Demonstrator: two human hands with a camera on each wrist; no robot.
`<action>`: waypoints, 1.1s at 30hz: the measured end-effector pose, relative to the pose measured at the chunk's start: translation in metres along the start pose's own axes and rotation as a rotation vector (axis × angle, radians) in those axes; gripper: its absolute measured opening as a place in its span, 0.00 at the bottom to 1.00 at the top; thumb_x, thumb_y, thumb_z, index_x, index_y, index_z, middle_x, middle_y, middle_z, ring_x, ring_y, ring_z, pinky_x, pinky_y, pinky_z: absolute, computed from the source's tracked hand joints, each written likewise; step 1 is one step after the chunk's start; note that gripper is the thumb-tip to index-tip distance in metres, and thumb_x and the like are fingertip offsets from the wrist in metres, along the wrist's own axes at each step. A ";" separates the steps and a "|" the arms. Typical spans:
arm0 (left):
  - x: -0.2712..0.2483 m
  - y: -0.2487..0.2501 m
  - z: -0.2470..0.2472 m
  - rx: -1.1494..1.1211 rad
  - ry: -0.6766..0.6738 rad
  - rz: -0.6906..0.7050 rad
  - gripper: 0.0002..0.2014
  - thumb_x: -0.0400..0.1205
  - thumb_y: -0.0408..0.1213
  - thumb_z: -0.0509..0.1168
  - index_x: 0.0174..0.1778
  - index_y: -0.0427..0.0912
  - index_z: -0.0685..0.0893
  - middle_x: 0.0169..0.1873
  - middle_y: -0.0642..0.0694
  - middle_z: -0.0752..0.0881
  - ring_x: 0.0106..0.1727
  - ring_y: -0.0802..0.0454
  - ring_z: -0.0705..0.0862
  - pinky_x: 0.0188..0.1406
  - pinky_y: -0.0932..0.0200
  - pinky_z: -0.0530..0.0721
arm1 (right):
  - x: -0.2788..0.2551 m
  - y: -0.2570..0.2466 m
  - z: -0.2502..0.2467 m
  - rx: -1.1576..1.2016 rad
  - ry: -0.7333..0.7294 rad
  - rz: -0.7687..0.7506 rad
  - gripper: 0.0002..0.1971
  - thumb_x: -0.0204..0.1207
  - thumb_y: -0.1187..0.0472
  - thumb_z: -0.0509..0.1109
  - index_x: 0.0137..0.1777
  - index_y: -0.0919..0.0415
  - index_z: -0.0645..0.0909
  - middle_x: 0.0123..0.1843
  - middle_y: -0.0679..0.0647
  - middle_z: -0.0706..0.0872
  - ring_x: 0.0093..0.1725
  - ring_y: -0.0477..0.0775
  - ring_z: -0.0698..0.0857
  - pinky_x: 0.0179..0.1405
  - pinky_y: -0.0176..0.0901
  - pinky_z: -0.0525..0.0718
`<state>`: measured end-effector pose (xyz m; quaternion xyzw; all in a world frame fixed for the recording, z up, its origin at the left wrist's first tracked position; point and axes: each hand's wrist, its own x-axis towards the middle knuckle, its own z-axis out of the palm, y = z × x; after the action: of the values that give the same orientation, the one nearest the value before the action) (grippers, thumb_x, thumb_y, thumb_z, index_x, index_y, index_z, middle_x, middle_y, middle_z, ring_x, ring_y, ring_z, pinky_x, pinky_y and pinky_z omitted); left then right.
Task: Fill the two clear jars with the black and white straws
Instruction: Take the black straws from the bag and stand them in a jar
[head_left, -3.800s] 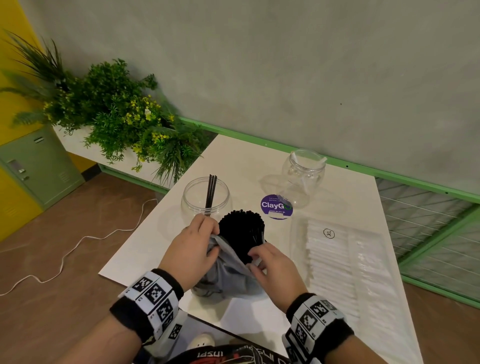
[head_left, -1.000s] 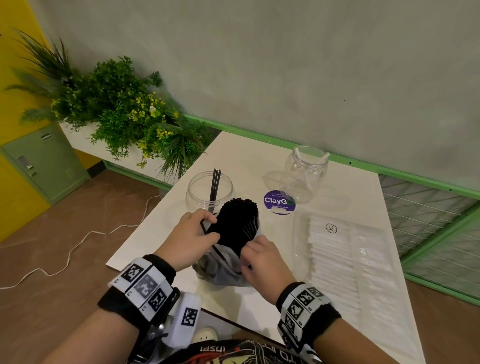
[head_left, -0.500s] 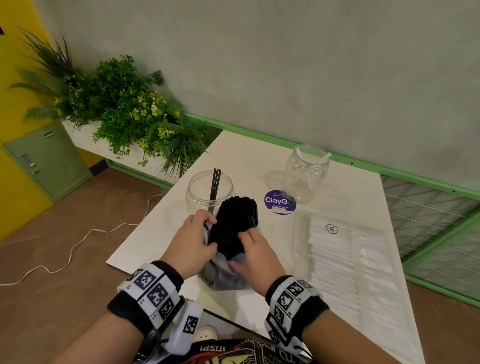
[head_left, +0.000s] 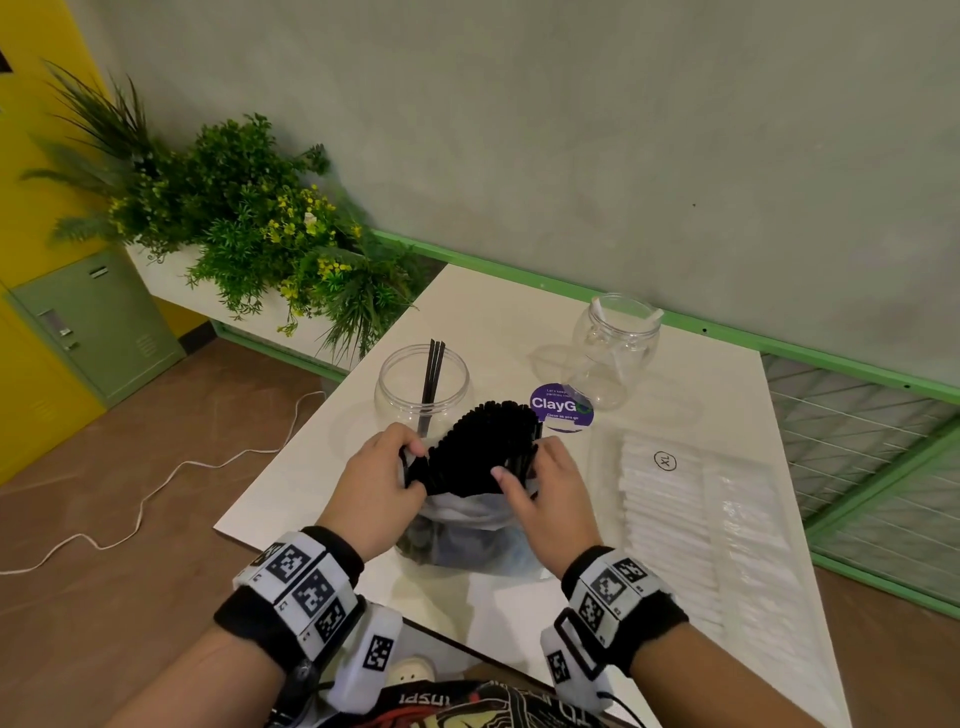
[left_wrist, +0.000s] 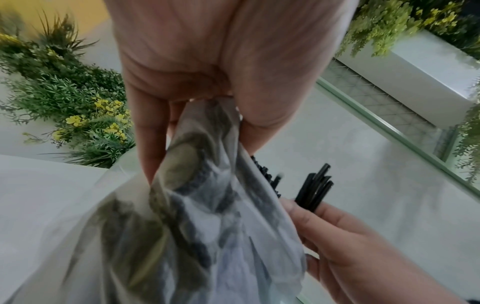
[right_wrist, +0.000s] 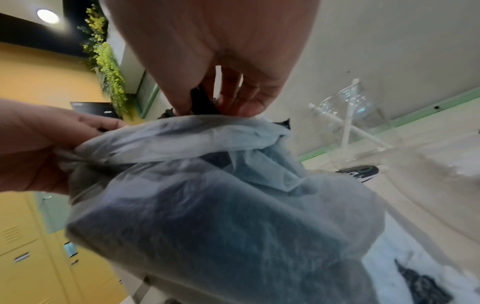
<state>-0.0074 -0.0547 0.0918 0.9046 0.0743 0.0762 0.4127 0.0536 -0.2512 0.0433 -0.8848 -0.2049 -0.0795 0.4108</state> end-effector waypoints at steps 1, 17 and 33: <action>0.000 0.000 0.000 0.002 -0.007 0.001 0.15 0.73 0.24 0.65 0.48 0.48 0.75 0.48 0.46 0.80 0.48 0.48 0.78 0.40 0.64 0.70 | 0.002 0.003 -0.002 -0.016 0.031 0.014 0.19 0.76 0.46 0.67 0.55 0.64 0.79 0.53 0.51 0.75 0.52 0.51 0.78 0.56 0.46 0.80; -0.004 0.004 0.002 -0.022 -0.084 0.071 0.21 0.70 0.22 0.65 0.42 0.56 0.72 0.44 0.53 0.81 0.45 0.61 0.79 0.41 0.74 0.73 | 0.023 0.001 0.015 -0.032 -0.109 0.353 0.44 0.59 0.56 0.75 0.76 0.53 0.60 0.64 0.56 0.80 0.63 0.61 0.79 0.60 0.58 0.80; 0.013 -0.007 -0.004 -0.187 0.077 -0.196 0.02 0.80 0.34 0.63 0.43 0.45 0.78 0.38 0.47 0.82 0.38 0.52 0.78 0.37 0.58 0.75 | 0.029 0.029 -0.008 0.283 -0.081 0.386 0.15 0.76 0.50 0.72 0.58 0.57 0.85 0.50 0.50 0.89 0.53 0.50 0.86 0.56 0.40 0.80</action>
<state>0.0041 -0.0443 0.0902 0.8472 0.1706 0.0770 0.4973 0.0924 -0.2655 0.0368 -0.8436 -0.0574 0.0655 0.5298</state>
